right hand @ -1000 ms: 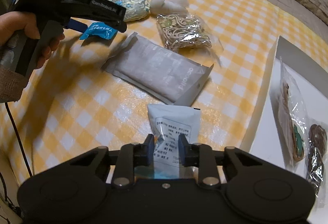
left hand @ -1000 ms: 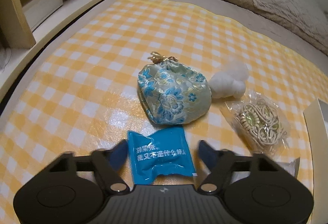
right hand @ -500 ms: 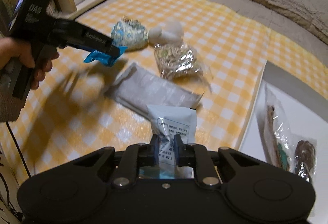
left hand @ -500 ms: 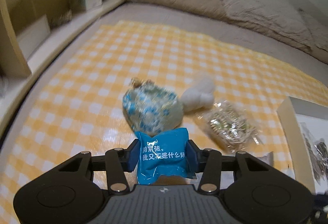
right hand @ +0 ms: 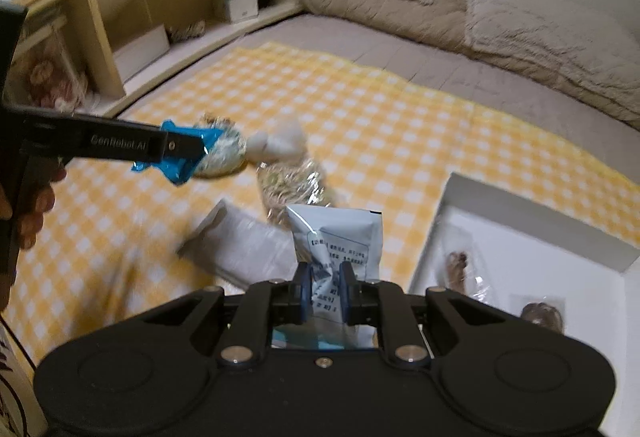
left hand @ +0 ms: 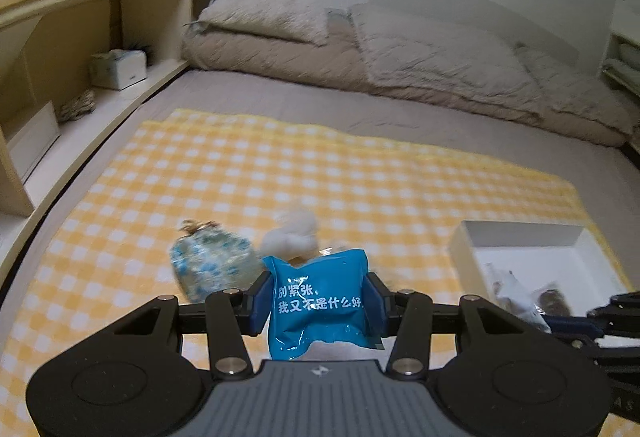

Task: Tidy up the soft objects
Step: 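Carry the candy and sachet into the white box and open both tools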

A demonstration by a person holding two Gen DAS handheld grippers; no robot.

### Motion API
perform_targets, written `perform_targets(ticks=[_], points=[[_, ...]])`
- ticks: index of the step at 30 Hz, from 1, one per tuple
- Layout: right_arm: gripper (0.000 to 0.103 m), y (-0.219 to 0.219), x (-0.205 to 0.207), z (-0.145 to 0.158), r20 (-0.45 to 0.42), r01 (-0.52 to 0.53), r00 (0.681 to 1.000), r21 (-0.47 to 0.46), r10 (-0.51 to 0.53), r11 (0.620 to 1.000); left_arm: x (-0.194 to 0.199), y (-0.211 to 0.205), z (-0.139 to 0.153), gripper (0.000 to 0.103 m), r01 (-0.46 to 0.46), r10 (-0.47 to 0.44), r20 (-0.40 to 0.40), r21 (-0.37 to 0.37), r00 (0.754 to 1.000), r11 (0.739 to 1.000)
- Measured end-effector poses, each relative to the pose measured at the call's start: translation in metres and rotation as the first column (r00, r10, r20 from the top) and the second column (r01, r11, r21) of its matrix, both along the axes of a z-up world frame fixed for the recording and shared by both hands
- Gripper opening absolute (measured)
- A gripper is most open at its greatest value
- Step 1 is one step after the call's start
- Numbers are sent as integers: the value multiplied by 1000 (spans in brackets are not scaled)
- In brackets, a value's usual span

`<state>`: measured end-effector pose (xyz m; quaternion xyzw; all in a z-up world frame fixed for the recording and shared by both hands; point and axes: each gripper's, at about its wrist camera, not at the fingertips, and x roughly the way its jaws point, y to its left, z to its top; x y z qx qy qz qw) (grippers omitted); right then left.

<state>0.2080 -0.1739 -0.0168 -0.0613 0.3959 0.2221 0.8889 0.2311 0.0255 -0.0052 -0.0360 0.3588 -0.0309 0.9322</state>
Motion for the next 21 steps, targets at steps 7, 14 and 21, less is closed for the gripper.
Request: perform_targets(ticks=[7,14,21], points=[[15,-37,-3,16,36,70,997,35,-71,997,-7,-44,7,49,86,-86,24,-25,996,996],[15,-87,-11,19,49,155,987,34,-156,987,-10,-95,3,49,199,-199,0,-61,980,978],[15,-140,-20,14,51,257,965,16,-258,966,-13,-141,-12,49,288,-295,-57,-111,954,951]])
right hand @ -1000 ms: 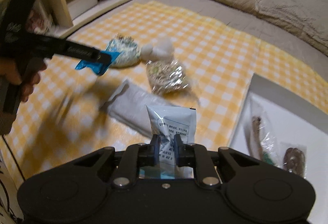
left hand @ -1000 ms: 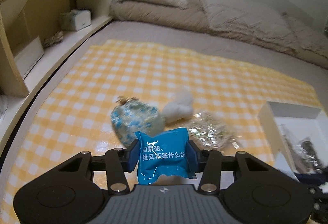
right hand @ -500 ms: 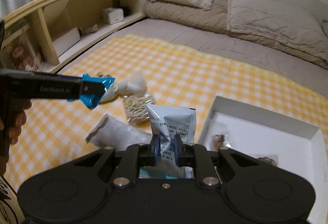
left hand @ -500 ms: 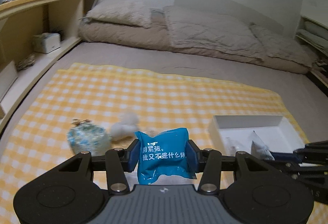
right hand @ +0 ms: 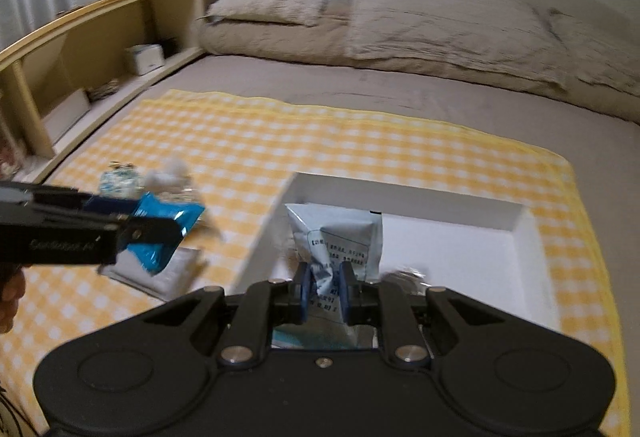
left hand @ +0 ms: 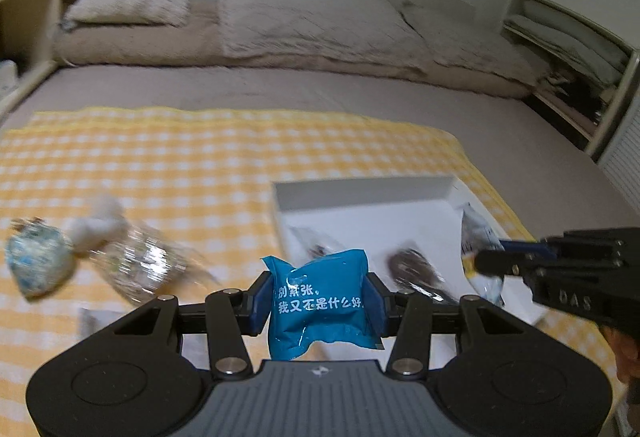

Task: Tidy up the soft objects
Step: 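Carry the candy and sachet into the white box and open both tools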

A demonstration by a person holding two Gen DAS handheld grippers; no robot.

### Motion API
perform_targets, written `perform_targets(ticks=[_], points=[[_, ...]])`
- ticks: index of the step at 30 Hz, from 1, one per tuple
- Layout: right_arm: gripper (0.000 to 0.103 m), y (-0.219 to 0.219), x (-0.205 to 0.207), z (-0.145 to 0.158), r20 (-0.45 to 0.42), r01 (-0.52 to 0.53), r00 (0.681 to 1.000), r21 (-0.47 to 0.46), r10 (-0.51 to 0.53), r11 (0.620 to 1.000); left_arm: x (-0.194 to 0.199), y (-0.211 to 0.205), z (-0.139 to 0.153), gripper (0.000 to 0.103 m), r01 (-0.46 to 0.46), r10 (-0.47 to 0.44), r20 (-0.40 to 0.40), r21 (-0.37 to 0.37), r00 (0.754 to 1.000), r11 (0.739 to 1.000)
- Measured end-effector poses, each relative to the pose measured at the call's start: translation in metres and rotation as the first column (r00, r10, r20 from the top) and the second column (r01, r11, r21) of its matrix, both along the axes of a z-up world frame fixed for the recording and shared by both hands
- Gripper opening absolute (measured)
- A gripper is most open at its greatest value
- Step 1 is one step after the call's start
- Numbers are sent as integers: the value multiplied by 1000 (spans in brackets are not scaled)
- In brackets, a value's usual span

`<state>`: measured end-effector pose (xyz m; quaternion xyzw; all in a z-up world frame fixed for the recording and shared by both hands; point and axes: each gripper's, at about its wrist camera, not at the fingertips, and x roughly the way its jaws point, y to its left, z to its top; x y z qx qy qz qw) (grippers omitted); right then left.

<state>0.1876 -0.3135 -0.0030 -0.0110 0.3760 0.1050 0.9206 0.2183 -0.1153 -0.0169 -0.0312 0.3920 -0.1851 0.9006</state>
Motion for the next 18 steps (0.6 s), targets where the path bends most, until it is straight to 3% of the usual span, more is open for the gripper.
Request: perform_targets(ticks=[6,18], points=[[15,-36,-1,-11,-27,68,997,-25,-68,997,-2,-31,-18,49,45,-46,-73,-18,996,999],[15,-64,15,-39,-115,93,987,-128,-108,987,8,-51,-45,49,14,-18,-165,-25,986,1000]])
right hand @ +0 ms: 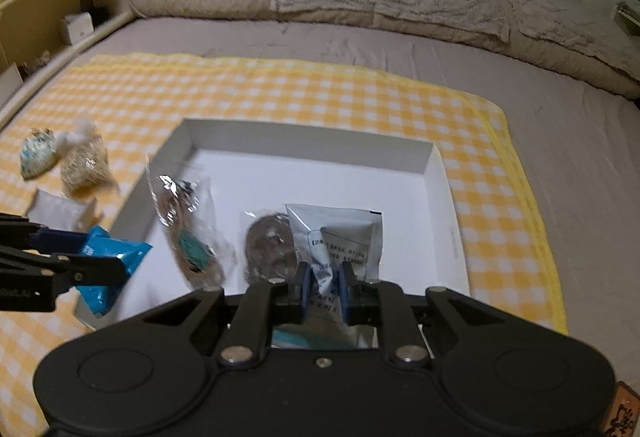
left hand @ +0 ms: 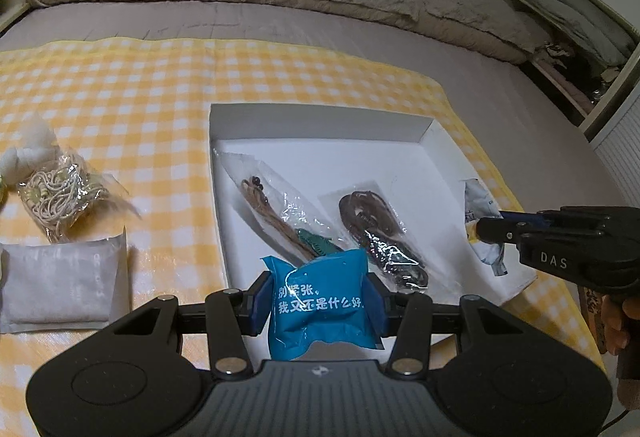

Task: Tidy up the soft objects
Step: 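Carry the candy and sachet into the white box and open both tools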

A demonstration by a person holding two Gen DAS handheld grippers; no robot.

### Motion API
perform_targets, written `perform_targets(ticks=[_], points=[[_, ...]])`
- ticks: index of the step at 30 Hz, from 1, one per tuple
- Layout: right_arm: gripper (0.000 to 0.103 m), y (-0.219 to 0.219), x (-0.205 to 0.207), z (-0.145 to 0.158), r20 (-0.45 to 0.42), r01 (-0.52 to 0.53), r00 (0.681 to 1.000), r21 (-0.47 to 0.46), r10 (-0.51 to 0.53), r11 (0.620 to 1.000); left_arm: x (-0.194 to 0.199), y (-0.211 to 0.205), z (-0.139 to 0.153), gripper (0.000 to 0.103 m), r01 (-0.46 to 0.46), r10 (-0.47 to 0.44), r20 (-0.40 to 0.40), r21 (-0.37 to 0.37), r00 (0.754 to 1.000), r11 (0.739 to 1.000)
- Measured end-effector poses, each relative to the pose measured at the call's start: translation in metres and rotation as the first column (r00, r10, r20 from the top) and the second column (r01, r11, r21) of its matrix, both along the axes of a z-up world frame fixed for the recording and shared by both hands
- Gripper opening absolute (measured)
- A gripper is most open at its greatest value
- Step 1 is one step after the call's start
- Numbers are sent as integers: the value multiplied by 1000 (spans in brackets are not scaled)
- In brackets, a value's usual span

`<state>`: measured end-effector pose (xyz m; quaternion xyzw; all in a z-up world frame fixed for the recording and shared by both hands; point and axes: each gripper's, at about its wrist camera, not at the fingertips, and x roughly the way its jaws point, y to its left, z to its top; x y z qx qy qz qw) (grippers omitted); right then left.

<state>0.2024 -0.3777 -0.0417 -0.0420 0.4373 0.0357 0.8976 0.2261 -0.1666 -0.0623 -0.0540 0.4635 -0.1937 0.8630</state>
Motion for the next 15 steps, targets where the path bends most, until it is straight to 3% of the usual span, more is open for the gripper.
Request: perform_targets(ticks=[6,10,12,14,15], points=[[16,-7,7,-9,-34,10,999,-36,-11,999,6,0,-5,49,4,-4,-8,7,1000,1000],[18,-10,10,-15,-64,15,998,-25,-17,1000,6,-2,-8,55,19,-19,-14,9,1000,1000],[24,-10,9,-18,-90,8,996,-6,-8,1000,6,-2,-10,63,27,-27,-25,16,999,1000],[47,-9,7,-19,-101,3,995,12,-1,1000,5,-2,-10,75,27,-26,-26,21,999,999],[53,-8,5,-18,-102,1,995,18,1,1000,4,-2,-10,77,29,-29,-23,25,999,999]])
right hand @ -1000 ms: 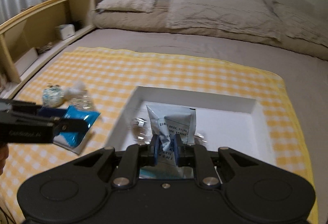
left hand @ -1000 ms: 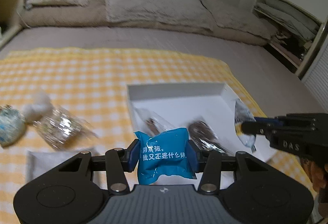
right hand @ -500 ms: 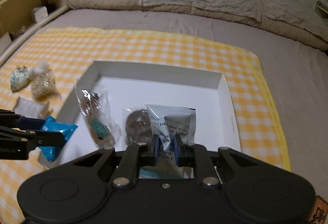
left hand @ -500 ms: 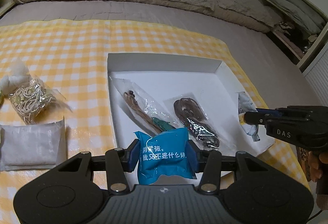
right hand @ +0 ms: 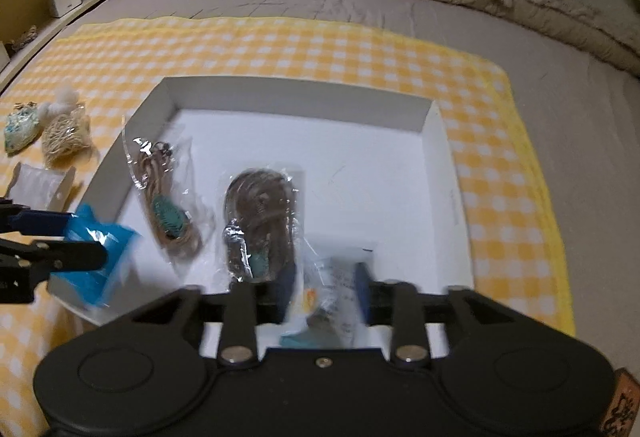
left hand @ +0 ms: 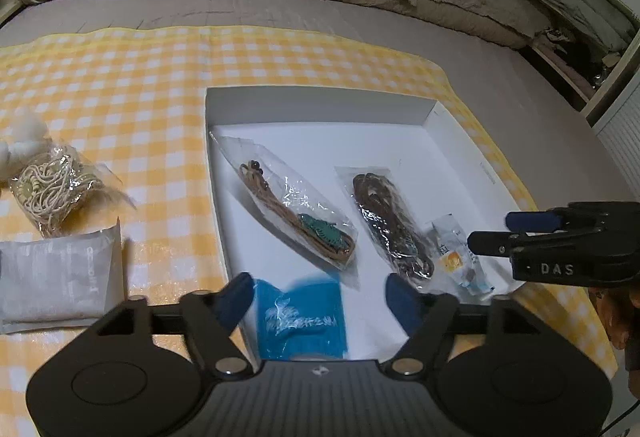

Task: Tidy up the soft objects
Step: 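Carry the candy and sachet into the white box and open both tools, then move both tools back toward the floral pouch and cotton ball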

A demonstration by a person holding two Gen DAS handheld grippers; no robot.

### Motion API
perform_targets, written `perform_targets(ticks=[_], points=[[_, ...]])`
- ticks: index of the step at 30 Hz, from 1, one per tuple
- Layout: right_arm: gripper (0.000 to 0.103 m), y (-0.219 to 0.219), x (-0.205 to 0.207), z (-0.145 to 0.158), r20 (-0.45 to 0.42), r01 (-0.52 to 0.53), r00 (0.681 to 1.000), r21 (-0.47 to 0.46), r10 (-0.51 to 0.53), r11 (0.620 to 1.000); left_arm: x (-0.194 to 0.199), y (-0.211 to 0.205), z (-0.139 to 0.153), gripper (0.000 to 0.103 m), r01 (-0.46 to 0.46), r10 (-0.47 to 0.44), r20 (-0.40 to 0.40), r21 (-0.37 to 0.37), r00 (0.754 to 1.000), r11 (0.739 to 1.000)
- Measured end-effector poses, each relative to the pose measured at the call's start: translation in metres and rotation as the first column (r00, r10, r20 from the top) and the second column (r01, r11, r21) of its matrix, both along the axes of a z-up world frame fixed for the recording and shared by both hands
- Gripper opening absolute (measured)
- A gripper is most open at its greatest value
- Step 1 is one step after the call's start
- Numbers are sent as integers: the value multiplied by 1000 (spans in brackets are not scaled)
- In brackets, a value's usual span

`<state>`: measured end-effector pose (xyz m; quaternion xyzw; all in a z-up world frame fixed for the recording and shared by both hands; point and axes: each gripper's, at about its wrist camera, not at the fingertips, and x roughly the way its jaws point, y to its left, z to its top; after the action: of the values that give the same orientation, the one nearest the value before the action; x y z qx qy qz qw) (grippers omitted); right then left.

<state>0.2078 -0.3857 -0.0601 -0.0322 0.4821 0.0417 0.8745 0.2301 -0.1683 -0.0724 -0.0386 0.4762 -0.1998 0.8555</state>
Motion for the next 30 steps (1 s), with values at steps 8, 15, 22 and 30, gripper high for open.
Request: perform_targets(ticks=[8,15,22,30], points=[[68,-10,-13,7,11,57,998,48,-58,997,-5,2,4,97,6,-7,19,19,1000,1000],[73,-16,-29,15,40,60,997,63,-62,996,-15,-1,16,103,22,-25,77,38,997,999],[88,-20,-49,26,87,67,993,88,-74,994,-28,1,30,103,52,-60,150,57,987,997],[103,-18,-72,39,164,90,981,80,-102,993,-42,5,46,103,62,-76,224,69,972,996]])
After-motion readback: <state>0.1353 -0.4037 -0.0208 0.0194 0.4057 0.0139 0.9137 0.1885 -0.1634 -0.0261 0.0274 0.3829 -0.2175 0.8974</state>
